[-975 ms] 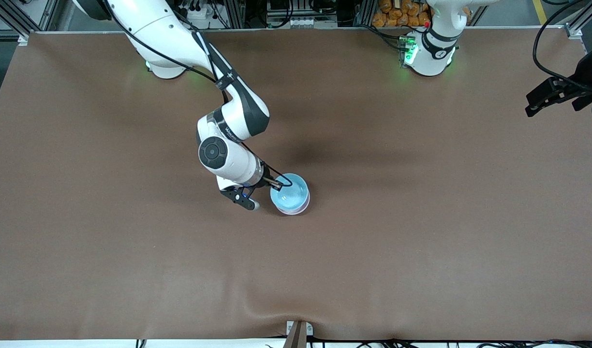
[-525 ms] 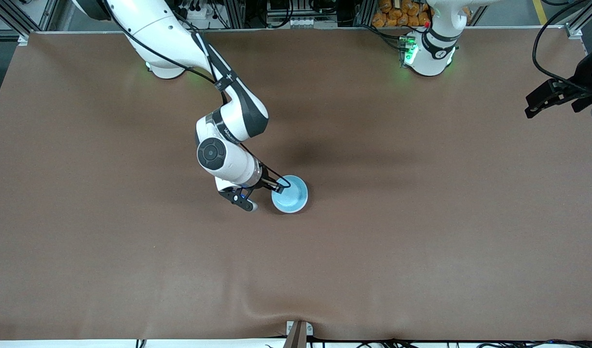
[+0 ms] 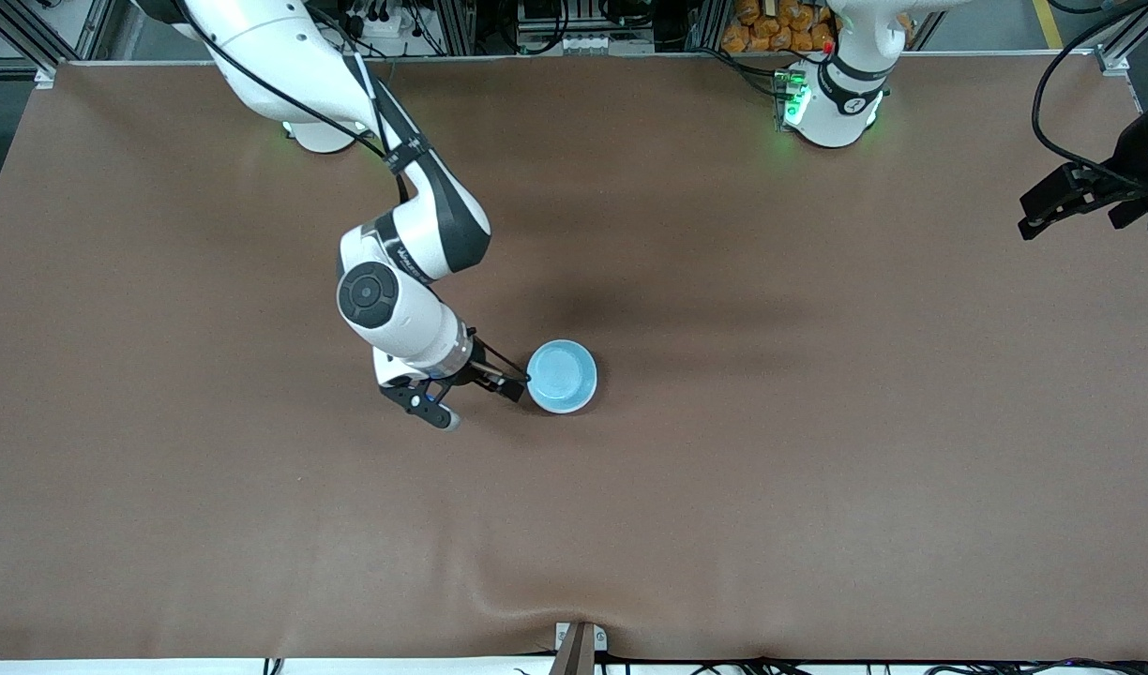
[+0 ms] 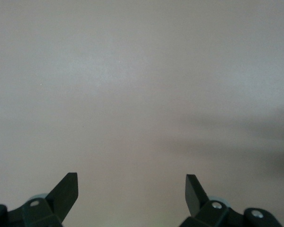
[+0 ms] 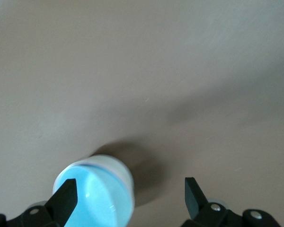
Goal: Stack pink and blue bowls on white bowl
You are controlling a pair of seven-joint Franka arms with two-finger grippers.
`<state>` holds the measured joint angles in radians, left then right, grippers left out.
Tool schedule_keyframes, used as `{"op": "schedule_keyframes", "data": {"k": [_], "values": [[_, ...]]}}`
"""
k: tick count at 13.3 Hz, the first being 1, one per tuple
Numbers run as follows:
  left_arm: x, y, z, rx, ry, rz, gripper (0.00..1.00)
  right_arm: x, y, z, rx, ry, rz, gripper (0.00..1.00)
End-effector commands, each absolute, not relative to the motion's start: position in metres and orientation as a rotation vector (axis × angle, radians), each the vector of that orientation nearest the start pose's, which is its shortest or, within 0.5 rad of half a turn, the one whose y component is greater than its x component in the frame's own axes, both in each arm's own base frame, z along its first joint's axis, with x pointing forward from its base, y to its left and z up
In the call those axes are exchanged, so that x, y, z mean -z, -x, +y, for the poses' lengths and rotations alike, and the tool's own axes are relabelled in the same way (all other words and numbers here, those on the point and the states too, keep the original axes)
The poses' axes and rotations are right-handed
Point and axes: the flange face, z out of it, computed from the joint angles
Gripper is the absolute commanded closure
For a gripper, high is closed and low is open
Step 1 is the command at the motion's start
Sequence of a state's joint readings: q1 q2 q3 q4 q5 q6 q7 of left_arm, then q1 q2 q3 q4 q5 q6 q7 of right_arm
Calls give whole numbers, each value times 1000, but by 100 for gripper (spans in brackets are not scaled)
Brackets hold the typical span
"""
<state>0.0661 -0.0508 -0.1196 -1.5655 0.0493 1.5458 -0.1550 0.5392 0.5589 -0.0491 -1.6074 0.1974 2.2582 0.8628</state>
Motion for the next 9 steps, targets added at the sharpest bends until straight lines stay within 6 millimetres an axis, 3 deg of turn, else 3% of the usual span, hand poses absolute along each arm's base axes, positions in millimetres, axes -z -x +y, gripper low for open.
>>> {"op": "schedule_keyframes", "data": {"k": [1, 5, 9], "values": [[-656, -537, -25, 77, 3101, -135, 0, -326, -623, 296, -10, 2995, 592, 0], [-655, -537, -24, 72, 3101, -138, 0, -352, -617, 251, -19, 3030, 488, 0], [-655, -537, -25, 72, 3101, -133, 0, -364, -613, 238, -31, 3042, 457, 0]]}}
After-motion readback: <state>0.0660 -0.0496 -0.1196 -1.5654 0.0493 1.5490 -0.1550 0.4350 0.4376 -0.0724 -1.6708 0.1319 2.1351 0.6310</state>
